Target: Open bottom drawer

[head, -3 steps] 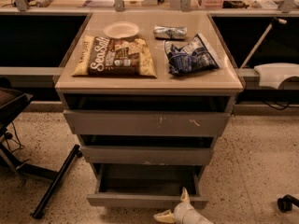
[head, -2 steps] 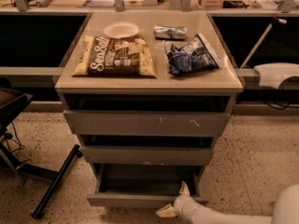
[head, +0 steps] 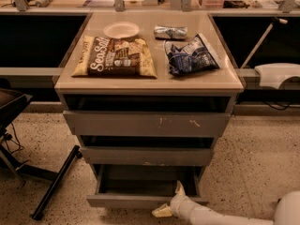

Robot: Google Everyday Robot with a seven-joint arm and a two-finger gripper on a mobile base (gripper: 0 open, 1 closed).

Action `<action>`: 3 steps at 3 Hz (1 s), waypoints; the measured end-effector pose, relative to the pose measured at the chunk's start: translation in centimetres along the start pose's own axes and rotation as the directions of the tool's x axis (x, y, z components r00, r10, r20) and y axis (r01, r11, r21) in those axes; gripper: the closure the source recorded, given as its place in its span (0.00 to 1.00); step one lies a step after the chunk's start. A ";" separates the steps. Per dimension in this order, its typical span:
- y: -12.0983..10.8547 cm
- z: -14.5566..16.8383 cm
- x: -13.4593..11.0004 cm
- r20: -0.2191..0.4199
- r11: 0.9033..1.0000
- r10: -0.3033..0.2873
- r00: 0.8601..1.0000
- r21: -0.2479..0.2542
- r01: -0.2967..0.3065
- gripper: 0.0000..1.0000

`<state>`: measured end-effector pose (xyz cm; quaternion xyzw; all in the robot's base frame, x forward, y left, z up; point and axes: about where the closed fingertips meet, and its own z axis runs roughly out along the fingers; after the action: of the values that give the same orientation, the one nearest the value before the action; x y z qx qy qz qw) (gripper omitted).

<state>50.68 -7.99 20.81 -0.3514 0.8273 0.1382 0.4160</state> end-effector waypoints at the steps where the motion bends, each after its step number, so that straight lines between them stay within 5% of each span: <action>1: -6.1 -0.6 1.2 0.052 0.997 0.079 0.996 -0.003 -0.079 0.00; 2: -4.8 -0.4 0.3 -0.011 0.998 0.050 0.999 -0.044 -0.050 0.00; 3: -5.6 0.0 1.4 -0.047 1.000 -0.003 0.999 -0.015 0.002 0.00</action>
Offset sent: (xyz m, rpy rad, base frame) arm 0.0593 -0.0761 -0.0121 0.0976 0.0830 0.0164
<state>54.05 -12.67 20.03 -0.3586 0.8353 0.1355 0.3940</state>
